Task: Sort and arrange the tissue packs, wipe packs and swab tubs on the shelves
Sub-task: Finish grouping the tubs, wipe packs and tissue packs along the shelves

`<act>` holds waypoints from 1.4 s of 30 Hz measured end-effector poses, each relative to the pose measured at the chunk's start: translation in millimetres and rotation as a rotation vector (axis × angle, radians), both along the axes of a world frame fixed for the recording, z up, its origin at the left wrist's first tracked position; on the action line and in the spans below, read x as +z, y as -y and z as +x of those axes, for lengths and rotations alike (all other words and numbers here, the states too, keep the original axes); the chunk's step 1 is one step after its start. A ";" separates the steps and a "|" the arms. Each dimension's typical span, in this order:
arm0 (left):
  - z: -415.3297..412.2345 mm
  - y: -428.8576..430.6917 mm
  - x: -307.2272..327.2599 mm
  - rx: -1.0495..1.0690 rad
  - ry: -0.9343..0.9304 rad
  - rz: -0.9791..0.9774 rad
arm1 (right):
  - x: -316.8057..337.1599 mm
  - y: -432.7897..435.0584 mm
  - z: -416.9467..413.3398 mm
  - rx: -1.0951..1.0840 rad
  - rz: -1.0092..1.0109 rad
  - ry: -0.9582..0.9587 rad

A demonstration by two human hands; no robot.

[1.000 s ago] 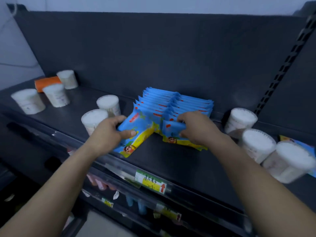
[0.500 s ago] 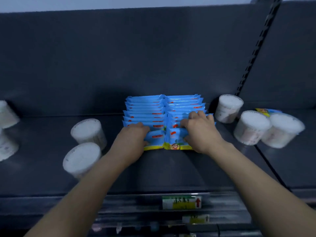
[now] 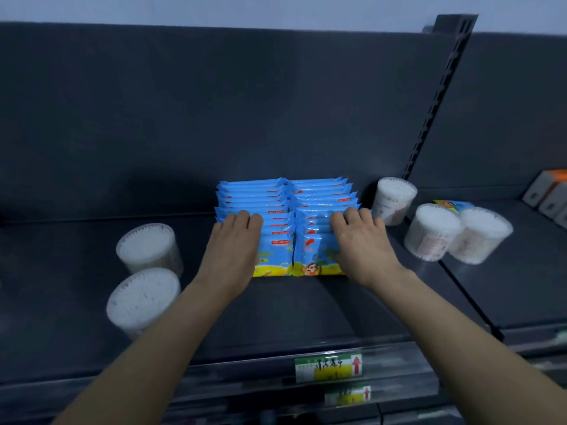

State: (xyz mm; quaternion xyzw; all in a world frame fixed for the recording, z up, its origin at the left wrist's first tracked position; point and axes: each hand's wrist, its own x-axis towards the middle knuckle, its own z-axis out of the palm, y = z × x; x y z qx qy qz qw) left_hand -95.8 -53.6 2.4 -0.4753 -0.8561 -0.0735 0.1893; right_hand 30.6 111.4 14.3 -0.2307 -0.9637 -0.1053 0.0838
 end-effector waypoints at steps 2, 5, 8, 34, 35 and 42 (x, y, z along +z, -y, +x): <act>-1.0 -2.0 -1.9 -0.018 0.013 0.029 | -0.6 0.0 0.2 0.004 0.015 -0.006; -1.6 -4.4 -5.0 -0.020 0.018 0.043 | -0.3 -1.1 0.1 0.018 0.007 0.000; 1.2 -3.5 -1.3 0.020 0.085 0.020 | 5.8 -4.0 3.2 0.064 -0.083 -0.001; 151.5 -223.0 44.3 -0.358 0.521 0.364 | 30.9 -227.7 179.8 -0.191 -0.353 -0.433; 158.4 -236.5 45.1 -0.347 0.539 0.363 | 30.6 -243.3 184.9 -0.199 -0.360 -0.416; 171.4 -280.0 39.7 -0.199 0.563 0.295 | 15.6 -313.4 181.0 -0.232 -0.492 -0.298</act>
